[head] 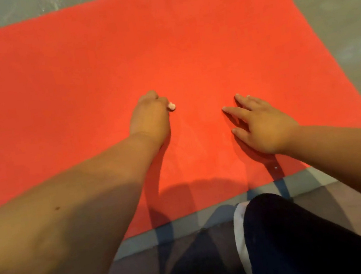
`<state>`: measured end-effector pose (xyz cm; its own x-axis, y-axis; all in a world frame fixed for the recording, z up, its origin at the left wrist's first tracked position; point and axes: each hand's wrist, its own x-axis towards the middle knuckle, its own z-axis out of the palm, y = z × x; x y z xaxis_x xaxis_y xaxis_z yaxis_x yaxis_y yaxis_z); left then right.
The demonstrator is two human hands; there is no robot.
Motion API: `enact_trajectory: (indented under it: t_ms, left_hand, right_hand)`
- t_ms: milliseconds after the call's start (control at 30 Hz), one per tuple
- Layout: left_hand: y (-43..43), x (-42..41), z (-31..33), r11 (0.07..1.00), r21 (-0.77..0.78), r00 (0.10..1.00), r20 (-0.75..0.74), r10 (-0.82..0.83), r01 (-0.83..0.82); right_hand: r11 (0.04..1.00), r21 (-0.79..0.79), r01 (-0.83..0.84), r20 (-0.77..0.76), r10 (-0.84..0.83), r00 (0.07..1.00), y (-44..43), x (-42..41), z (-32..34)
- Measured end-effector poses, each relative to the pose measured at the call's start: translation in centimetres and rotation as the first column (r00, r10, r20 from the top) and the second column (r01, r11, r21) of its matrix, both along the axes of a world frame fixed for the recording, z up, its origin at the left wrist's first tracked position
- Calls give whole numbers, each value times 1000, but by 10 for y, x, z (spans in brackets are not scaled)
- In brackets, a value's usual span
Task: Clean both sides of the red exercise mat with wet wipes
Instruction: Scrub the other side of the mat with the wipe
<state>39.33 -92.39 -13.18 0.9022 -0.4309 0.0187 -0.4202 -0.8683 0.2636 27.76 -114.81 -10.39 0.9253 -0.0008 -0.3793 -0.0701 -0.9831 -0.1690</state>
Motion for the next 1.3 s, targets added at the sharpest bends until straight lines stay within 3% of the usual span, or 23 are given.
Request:
enact_trajectory:
  t_ms: [33, 100, 167, 233, 300, 367, 467, 600, 733, 833, 967, 1067, 1133, 1167, 1233, 1300]
  left_hand:
    - [-8, -14, 1, 1000, -8, 1000, -14, 9, -10]
    - [-21, -51, 2, 978, -107, 983, -22, -182, 179]
    - [-24, -91, 2, 861, -207, 877, -32, -480, 464]
    - [-19, -94, 7, 785, -172, 789, -60, -611, 595]
    - [-22, -70, 7, 791, -60, 791, -23, -611, 609]
    - [-28, -39, 8, 867, 53, 867, -87, -491, 496]
    - [-34, -37, 6, 899, 96, 901, -117, -417, 428]
    - [-25, -84, 5, 863, -31, 863, -15, -504, 504]
    - [-27, -91, -2, 853, -43, 854, 58, -517, 520]
    - [-39, -91, -5, 773, -57, 773, 127, -622, 631]
    - [-22, -91, 5, 710, -60, 712, 66, -699, 702]
    - [23, -92, 16, 651, -1, 648, -105, -755, 759]
    - [63, -83, 20, 690, 46, 688, -151, -710, 722]
    - [82, -75, 22, 764, 59, 760, -170, -627, 643]
    - [106, -62, 23, 938, 68, 933, -143, -329, 341]
    - [99, -70, 22, 993, 94, 988, -140, -59, 73]
  right_hand:
    - [1000, 1, 7, 3, -7, 1000, 2, -1, 0]
    - [1000, -9, 22, 12, -22, 1000, 6, -2, -1]
    - [1000, -22, 19, 14, -19, 1000, 9, -2, -2]
    - [1000, -28, 14, 9, -13, 1000, 9, -1, 0]
    - [1000, -26, 14, 3, -14, 1000, 9, 1, 0]
    - [1000, -29, 8, -2, -8, 1000, 8, 0, 1]
    - [1000, -24, 8, 3, -8, 1000, 9, -4, 3]
    - [1000, 3, 31, -10, -31, 999, 10, -9, 3]
    - [999, -6, 41, -25, -41, 999, 12, -8, 2]
    - [999, -9, 47, -48, -47, 998, 12, -6, 3]
    - [998, -4, 57, -56, -57, 997, 13, -12, 2]
    - [998, -3, 55, -60, -55, 997, 16, -17, 3]
    - [998, 7, 58, -75, -58, 995, 16, -18, 5]
    - [998, 11, 58, -83, -57, 995, 15, -19, 6]
    - [999, 9, 44, -95, -43, 995, 15, -20, 6]
    - [1000, 1, 30, -112, -30, 993, 16, -22, 6]
